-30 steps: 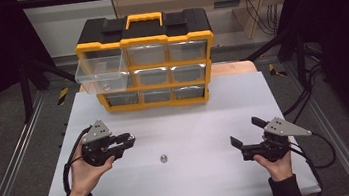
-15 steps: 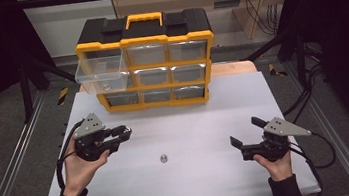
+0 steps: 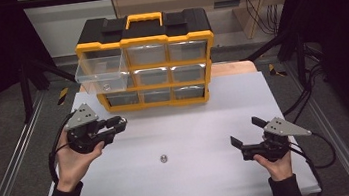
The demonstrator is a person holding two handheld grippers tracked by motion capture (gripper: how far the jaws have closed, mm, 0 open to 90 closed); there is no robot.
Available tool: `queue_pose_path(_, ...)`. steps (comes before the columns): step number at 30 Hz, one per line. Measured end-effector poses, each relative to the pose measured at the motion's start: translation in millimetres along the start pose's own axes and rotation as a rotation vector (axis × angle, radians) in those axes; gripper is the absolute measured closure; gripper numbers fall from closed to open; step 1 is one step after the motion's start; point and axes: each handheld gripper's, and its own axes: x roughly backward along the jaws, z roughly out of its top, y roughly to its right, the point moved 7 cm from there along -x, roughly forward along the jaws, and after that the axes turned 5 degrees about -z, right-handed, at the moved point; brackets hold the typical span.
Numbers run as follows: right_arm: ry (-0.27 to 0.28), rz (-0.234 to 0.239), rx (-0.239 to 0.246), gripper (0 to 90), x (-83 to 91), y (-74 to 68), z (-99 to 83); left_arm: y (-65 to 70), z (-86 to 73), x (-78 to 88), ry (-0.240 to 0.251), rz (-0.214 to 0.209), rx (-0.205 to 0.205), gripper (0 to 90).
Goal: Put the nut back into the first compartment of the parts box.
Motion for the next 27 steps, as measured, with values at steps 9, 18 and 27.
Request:
queue_pose_path(9,-0.001,-0.003,0.002,0.5,-0.3,0.5,-0.1,-3.0,12.4,2.1,0.01,0.008,-0.005,69.9)
queue_pose_path(18,0.002,-0.004,0.004,0.5,-0.7,0.7,0.1,-5.9,25.5,7.5,0.015,0.019,-0.013,70.0)
queue_pose_path(27,0.002,-0.001,0.0,0.5,-0.1,0.6,0.3,-13.2,38.0,13.2,0.014,0.043,-0.016,70.0)
